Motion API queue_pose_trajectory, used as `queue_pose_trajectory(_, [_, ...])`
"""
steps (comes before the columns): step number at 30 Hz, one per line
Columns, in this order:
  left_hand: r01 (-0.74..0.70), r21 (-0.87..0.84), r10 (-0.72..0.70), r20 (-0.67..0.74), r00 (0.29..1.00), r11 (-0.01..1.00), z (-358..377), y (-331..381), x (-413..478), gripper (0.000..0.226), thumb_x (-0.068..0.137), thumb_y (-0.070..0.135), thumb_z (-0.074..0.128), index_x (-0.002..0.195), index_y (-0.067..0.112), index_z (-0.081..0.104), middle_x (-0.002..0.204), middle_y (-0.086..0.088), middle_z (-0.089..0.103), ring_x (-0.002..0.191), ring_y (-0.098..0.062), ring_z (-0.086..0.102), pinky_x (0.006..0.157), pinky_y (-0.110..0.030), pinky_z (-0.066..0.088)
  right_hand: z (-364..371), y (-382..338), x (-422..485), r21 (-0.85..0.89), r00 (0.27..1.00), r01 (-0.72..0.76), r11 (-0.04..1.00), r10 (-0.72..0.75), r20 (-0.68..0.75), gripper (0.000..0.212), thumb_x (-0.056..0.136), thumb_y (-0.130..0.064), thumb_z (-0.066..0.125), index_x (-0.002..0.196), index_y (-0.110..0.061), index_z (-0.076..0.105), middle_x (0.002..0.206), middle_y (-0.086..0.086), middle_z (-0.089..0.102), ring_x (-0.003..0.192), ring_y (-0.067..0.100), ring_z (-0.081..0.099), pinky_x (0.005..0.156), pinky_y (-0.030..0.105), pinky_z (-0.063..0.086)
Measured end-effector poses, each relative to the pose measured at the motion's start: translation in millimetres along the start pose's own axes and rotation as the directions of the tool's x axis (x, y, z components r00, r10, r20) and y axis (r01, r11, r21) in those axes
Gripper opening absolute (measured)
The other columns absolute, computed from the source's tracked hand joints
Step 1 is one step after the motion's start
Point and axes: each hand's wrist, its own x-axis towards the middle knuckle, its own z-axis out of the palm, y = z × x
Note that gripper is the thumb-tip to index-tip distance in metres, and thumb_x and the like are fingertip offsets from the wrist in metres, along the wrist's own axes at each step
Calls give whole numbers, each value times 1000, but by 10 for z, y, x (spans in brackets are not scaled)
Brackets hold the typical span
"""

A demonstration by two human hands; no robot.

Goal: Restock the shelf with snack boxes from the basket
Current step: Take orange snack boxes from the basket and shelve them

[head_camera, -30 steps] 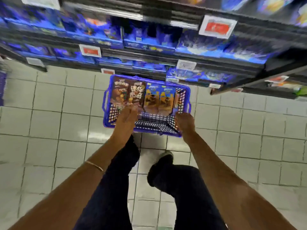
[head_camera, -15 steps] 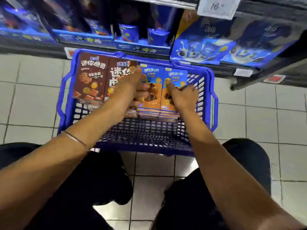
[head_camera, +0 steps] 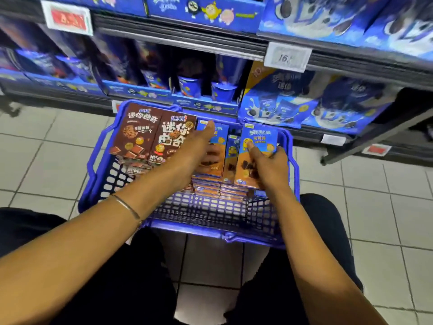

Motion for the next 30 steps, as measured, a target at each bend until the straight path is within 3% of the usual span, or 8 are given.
queue_pose_trajectory(5, [-44,-79,49,66,997,996,153,46,-90,56,104,67,47,136,25,67,135,-6,74,126,-29,69,110,-53,52,131,-421,-305,78,971,89,993,-104,215,36,88,-47,75,108,-17,73,83,4,76,69,20,74,53,31,55])
queue_pose_trajectory(11, [-320,-37,311,-156,938,947,141,19,-177,33,107,43,61,115,11,68,113,-16,79,97,-22,78,90,-40,61,413,-467,-542,112,942,147,983,-173,286,35,96,-48,64,122,-26,62,99,4,77,78,14,73,61,32,57])
queue_pose_trajectory(14, [-345,58,350,-183,919,937,68,77,-232,44,109,48,54,120,7,67,116,-17,76,107,-30,75,99,-51,57,384,-502,-498,209,935,-34,977,-42,352,60,87,-69,57,129,-27,65,119,-2,75,106,18,73,86,38,60])
queue_pose_trajectory(16, [-377,96,389,-209,897,921,43,141,-230,42,109,48,54,100,9,66,96,-15,73,87,-18,74,85,-46,57,366,-482,-373,298,935,-126,946,13,354,65,90,-73,48,121,-20,72,112,7,77,101,26,75,83,43,61])
queue_pose_trajectory(18, [-399,114,415,-255,873,910,11,198,-238,37,108,49,55,85,19,56,80,0,63,67,-4,61,72,-38,51,412,-424,-252,195,977,-89,977,47,207,65,94,-67,48,114,-11,71,105,13,76,97,34,73,84,48,60])
queue_pose_trajectory(20, [-405,63,406,-260,876,912,-21,242,-245,34,108,49,55,91,20,61,92,-2,72,81,-11,70,77,-41,55,461,-321,-149,20,997,-43,999,41,61,54,96,-53,55,108,-2,65,98,18,73,91,36,67,81,46,56])
queue_pose_trajectory(24, [-355,-32,339,-235,911,934,-57,275,-299,46,109,52,52,106,7,65,108,-18,77,97,-29,77,83,-47,61,647,-169,-20,-254,995,-17,967,42,91,32,101,-17,58,109,13,57,107,37,61,88,44,61,79,54,51])
queue_pose_trajectory(30, [-339,-72,320,-194,927,938,-44,288,-350,51,109,50,52,121,4,68,115,-13,79,107,-29,76,96,-47,60,733,186,-264,-370,859,-269,889,395,325,23,104,-21,56,81,-19,57,84,-4,56,71,8,54,105,41,48])
